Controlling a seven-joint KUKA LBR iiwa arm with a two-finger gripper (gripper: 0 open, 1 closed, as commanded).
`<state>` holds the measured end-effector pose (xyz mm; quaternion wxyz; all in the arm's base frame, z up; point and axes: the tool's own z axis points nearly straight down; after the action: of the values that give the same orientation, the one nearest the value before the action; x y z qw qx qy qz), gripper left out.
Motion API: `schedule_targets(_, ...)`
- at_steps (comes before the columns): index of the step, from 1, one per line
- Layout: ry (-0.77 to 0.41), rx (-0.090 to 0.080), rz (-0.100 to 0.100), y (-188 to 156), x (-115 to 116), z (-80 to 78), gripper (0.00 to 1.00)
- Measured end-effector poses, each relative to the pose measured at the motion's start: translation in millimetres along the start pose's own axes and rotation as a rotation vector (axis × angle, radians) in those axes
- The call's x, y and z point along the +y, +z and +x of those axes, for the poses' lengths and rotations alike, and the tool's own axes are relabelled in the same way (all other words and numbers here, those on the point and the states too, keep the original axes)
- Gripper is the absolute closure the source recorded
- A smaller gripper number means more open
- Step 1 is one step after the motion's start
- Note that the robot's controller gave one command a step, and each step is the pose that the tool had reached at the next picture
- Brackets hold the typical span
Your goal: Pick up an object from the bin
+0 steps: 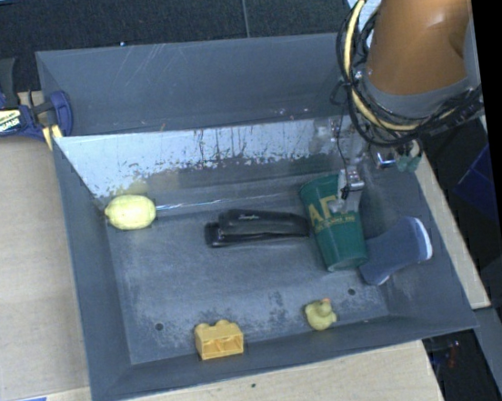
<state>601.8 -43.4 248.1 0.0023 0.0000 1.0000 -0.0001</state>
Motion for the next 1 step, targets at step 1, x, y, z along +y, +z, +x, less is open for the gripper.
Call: schedule_targets(1,0.000,0.000,0.000,0.0,0.0,0.0,0.00)
